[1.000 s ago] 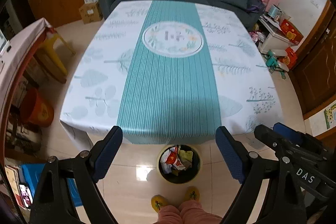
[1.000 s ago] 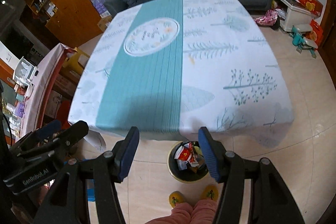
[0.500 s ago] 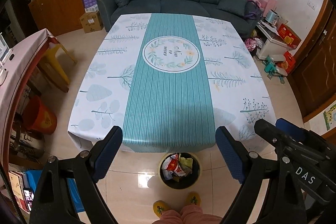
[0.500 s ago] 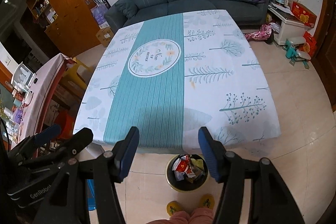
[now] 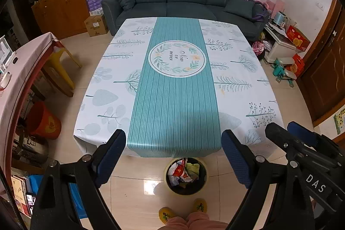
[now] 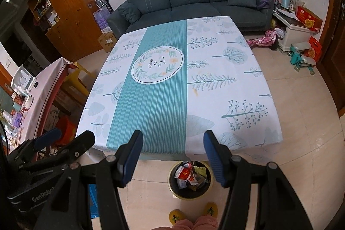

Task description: Collect trash

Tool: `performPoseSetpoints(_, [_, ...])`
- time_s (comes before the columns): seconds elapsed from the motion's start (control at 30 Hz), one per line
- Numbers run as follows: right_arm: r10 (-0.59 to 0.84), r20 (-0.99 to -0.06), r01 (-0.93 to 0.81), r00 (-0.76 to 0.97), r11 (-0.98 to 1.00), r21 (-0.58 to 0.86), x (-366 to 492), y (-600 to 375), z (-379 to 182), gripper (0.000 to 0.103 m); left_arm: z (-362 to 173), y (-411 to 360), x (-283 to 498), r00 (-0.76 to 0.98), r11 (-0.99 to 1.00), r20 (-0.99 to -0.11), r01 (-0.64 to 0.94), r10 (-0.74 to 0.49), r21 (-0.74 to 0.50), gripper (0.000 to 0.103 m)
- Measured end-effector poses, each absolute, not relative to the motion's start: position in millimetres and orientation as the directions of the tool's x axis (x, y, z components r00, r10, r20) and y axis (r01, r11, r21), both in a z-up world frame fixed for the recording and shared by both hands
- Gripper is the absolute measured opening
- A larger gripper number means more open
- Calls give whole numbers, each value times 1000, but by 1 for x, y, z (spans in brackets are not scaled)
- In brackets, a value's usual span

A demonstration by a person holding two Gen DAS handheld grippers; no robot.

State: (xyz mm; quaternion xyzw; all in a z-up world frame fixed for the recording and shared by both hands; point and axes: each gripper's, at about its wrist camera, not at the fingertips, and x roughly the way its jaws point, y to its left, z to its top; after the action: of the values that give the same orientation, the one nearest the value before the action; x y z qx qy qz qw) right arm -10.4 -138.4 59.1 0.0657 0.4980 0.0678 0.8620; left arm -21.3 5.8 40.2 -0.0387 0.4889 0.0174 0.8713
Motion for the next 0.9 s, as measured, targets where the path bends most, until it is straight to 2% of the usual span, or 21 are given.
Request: performPoseSetpoints(0.9, [188,-836,-72,516,982,177,-23,-148,67,59,44,-6,-33,507,995,-862,-94,14,-39,89])
